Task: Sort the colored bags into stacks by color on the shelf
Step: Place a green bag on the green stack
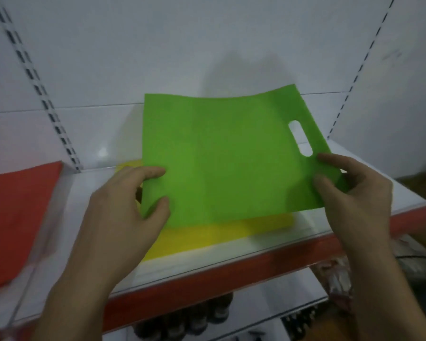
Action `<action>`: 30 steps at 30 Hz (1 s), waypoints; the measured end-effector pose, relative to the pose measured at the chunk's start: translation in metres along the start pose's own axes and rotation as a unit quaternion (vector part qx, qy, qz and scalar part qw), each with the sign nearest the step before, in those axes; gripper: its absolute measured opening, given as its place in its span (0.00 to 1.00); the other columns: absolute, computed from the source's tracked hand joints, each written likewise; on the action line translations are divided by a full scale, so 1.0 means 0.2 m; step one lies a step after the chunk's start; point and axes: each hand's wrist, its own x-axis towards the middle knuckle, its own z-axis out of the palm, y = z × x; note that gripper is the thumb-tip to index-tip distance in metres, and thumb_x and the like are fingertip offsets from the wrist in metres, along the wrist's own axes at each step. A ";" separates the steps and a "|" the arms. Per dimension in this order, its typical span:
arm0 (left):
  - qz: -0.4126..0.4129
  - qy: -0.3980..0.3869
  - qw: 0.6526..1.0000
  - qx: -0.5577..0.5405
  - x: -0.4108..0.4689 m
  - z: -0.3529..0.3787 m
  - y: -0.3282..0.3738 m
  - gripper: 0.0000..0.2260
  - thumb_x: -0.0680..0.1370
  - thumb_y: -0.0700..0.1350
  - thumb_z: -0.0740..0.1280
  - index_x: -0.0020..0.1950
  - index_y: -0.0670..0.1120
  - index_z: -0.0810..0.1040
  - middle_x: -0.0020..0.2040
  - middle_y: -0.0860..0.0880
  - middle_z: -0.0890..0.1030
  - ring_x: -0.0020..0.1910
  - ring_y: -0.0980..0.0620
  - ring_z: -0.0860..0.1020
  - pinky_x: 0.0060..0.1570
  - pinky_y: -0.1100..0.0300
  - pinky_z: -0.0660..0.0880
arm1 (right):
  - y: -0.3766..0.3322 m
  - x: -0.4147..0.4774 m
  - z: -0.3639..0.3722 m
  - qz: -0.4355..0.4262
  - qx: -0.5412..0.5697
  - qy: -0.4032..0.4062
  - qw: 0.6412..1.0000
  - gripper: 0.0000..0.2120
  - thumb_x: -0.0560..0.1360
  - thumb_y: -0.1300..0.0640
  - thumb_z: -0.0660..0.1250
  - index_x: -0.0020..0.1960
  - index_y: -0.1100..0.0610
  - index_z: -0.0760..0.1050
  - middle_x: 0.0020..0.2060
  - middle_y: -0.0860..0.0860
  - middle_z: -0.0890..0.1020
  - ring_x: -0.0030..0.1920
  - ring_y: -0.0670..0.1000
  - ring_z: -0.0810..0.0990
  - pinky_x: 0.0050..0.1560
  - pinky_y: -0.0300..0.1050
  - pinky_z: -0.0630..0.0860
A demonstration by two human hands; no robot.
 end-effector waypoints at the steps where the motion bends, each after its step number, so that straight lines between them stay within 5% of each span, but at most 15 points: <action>1: 0.005 -0.004 1.000 0.006 0.01 0.10 0.08 0.16 0.73 0.51 0.71 0.60 0.55 0.80 0.47 0.61 0.76 0.45 0.65 0.74 0.41 0.63 0.69 | 0.06 0.08 -0.07 0.002 -0.007 -0.014 1.000 0.18 0.67 0.56 0.68 0.56 0.46 0.83 0.38 0.46 0.84 0.34 0.47 0.81 0.40 0.45 0.80; 3: 0.017 -0.025 0.999 0.011 0.05 0.28 0.23 0.18 0.72 0.53 0.67 0.61 0.54 0.79 0.49 0.61 0.75 0.45 0.64 0.74 0.42 0.68 0.67 | 0.18 0.23 -0.19 -0.006 -0.046 -0.030 0.998 0.22 0.66 0.57 0.67 0.59 0.48 0.82 0.41 0.48 0.84 0.34 0.45 0.79 0.40 0.41 0.78; 6: 0.022 -0.074 0.997 0.022 0.10 0.52 0.45 0.19 0.74 0.54 0.68 0.64 0.51 0.79 0.51 0.59 0.75 0.44 0.62 0.72 0.45 0.74 0.64 | 0.34 0.44 -0.33 -0.024 -0.129 -0.040 0.990 0.22 0.68 0.65 0.69 0.61 0.53 0.81 0.53 0.55 0.84 0.46 0.54 0.81 0.52 0.46 0.76; 9: 0.021 -0.129 0.990 0.052 0.12 0.69 0.59 0.22 0.75 0.56 0.67 0.68 0.50 0.76 0.60 0.56 0.77 0.55 0.58 0.75 0.54 0.69 0.65 | 0.47 0.61 -0.41 -0.027 -0.201 -0.045 0.978 0.22 0.69 0.68 0.69 0.62 0.57 0.81 0.61 0.56 0.81 0.60 0.57 0.78 0.63 0.46 0.69; 12: -0.019 -0.209 0.972 0.101 0.12 0.80 0.64 0.33 0.72 0.67 0.61 0.74 0.53 0.69 0.71 0.54 0.72 0.69 0.53 0.70 0.68 0.57 0.66 | 0.57 0.70 -0.45 -0.003 -0.225 -0.068 0.972 0.23 0.70 0.69 0.68 0.64 0.59 0.80 0.62 0.59 0.80 0.62 0.59 0.75 0.64 0.46 0.66; 15: -0.051 -0.234 0.960 0.148 0.10 0.84 0.65 0.42 0.65 0.73 0.50 0.76 0.55 0.64 0.72 0.55 0.70 0.70 0.50 0.68 0.67 0.48 0.69 | 0.63 0.73 -0.47 0.017 -0.228 -0.097 0.969 0.24 0.71 0.69 0.66 0.66 0.59 0.78 0.62 0.61 0.79 0.63 0.62 0.75 0.64 0.48 0.67; 22: -0.112 -0.203 0.950 0.209 0.03 0.76 0.63 0.42 0.64 0.75 0.48 0.74 0.57 0.66 0.71 0.57 0.68 0.68 0.50 0.67 0.64 0.45 0.71 | 0.67 0.69 -0.43 -0.002 -0.209 -0.133 0.969 0.21 0.72 0.69 0.68 0.64 0.60 0.79 0.62 0.61 0.79 0.62 0.62 0.75 0.64 0.45 0.63; 30: -0.151 -0.190 0.937 0.250 0.05 0.81 0.66 0.29 0.73 0.69 0.61 0.72 0.60 0.67 0.70 0.55 0.65 0.69 0.48 0.64 0.61 0.43 0.70 | 0.75 0.75 -0.53 0.026 -0.235 -0.104 0.966 0.21 0.71 0.67 0.70 0.64 0.62 0.79 0.60 0.63 0.81 0.61 0.64 0.76 0.63 0.48 0.66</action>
